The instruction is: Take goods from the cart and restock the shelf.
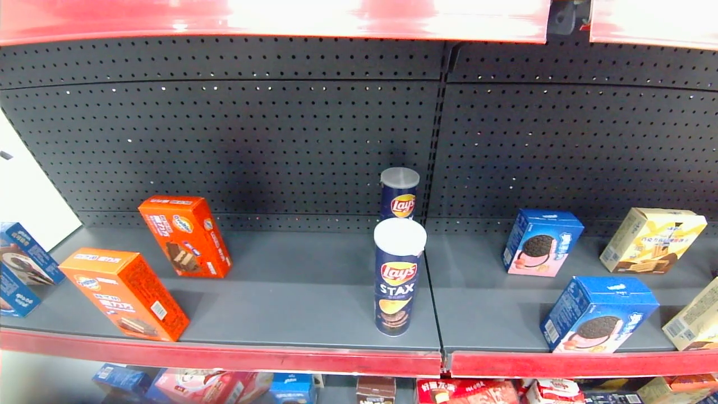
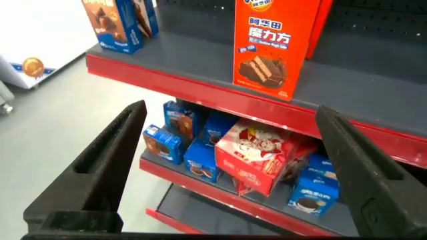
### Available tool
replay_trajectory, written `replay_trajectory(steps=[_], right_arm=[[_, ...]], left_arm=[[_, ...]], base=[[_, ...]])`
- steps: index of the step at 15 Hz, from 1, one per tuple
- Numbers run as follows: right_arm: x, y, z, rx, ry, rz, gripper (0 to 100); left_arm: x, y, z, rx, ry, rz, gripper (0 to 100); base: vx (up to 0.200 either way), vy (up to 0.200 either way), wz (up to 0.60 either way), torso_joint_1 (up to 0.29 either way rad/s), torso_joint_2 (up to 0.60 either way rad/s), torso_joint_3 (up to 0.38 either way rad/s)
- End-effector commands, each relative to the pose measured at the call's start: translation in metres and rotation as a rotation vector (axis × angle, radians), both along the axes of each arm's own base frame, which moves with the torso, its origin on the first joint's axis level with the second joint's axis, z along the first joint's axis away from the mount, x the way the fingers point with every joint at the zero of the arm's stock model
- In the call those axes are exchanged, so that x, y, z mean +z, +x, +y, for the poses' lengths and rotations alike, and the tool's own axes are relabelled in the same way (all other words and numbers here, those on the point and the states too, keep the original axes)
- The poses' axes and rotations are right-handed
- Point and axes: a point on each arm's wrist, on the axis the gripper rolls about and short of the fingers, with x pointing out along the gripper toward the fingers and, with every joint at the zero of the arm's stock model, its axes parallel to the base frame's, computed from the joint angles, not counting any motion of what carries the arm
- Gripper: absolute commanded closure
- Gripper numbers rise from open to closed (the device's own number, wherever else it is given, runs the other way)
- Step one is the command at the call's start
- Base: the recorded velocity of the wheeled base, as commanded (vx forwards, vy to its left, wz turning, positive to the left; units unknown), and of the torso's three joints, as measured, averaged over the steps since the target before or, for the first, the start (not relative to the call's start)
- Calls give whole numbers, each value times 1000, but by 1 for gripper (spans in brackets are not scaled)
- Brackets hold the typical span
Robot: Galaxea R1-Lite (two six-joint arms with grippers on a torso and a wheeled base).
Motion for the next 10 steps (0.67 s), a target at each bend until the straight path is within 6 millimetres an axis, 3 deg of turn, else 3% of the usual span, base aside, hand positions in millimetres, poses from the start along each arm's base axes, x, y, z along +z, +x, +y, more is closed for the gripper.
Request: replay_trajectory(steps=[1, 10], right_arm=[[0, 0, 0, -1, -1, -7, 0], [0, 0, 0, 11, 11, -12, 0]], left_arm=[[0, 1, 0, 1, -3, 5, 0], [0, 1, 0, -2, 12, 11, 0]], base=[[0, 0, -600, 2, 7, -7], [0, 0, 0, 0, 0, 0]])
